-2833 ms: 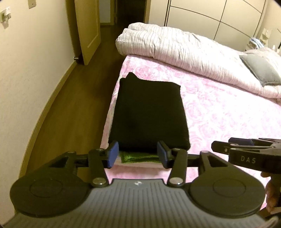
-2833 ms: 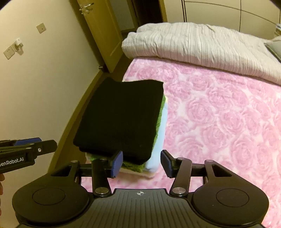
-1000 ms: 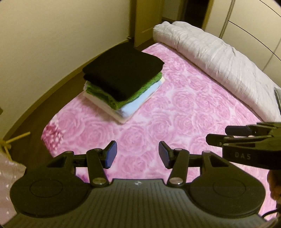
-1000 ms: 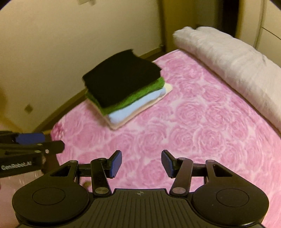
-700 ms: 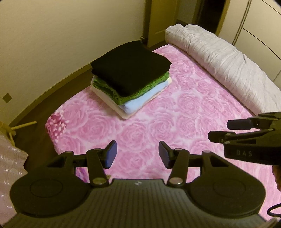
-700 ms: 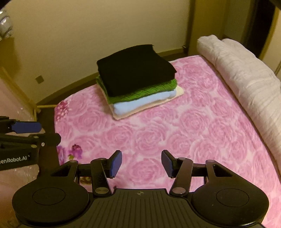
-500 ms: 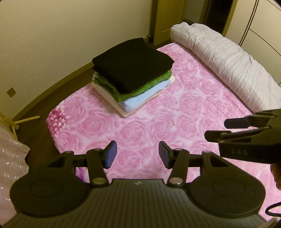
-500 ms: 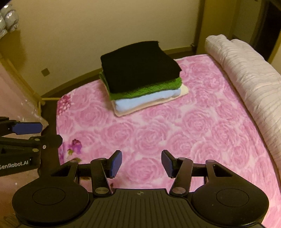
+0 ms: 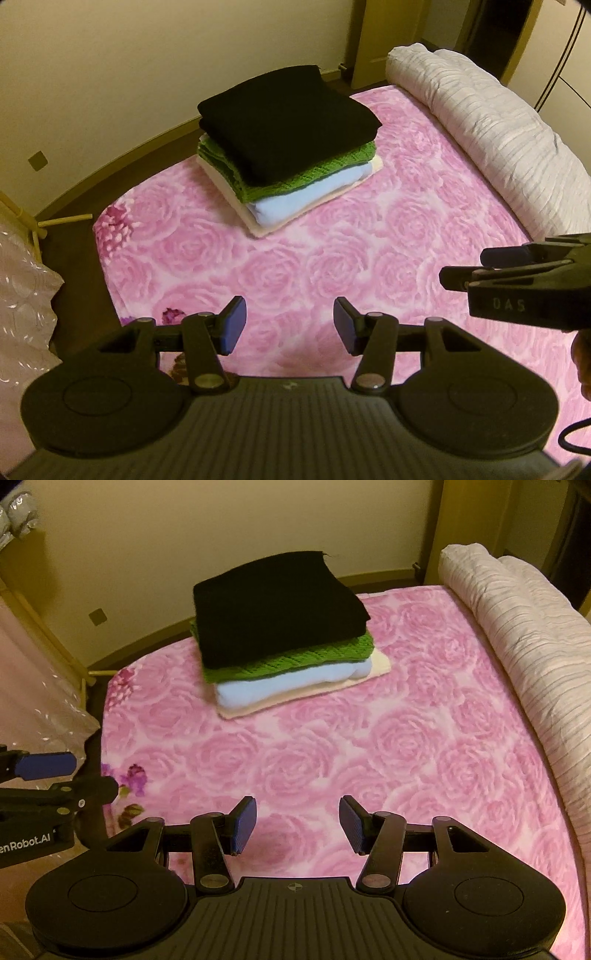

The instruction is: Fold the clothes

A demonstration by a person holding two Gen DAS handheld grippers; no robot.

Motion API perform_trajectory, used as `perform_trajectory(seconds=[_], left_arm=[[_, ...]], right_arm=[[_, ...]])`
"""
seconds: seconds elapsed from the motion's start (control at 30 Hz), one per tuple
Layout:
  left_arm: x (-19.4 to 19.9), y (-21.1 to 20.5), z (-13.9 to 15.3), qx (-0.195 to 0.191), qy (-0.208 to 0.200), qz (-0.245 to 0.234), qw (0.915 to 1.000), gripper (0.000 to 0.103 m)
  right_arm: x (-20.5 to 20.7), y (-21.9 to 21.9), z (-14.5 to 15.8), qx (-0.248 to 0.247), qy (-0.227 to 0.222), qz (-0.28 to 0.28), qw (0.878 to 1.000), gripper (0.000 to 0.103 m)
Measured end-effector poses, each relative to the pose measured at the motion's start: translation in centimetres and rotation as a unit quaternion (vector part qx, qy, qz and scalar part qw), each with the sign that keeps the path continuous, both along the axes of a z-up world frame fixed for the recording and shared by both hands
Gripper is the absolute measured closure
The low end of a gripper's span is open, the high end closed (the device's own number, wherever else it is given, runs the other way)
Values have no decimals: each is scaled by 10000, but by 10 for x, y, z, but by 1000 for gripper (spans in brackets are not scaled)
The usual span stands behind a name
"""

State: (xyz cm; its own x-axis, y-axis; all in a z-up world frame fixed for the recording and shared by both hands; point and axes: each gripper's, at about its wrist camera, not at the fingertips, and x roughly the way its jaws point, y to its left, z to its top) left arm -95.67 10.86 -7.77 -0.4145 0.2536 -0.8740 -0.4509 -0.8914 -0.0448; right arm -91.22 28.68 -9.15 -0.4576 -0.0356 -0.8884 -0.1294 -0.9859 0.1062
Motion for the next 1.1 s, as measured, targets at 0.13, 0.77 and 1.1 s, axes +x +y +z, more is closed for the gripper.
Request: perform_trajectory(seconds=[0.13, 0.77, 1.1], left_arm=[[-3, 10, -6, 58, -72, 96, 9999, 55], [-34, 36, -30, 21, -242, 442, 9987, 55], [-42, 40, -29, 25, -54, 527, 9986, 55]], right_arm=[[-8, 12, -3, -11, 7, 29, 10000, 49], [-44, 34, -14, -35, -48, 212, 9998, 49], [-53, 40, -13, -39, -21, 164, 9999, 49]])
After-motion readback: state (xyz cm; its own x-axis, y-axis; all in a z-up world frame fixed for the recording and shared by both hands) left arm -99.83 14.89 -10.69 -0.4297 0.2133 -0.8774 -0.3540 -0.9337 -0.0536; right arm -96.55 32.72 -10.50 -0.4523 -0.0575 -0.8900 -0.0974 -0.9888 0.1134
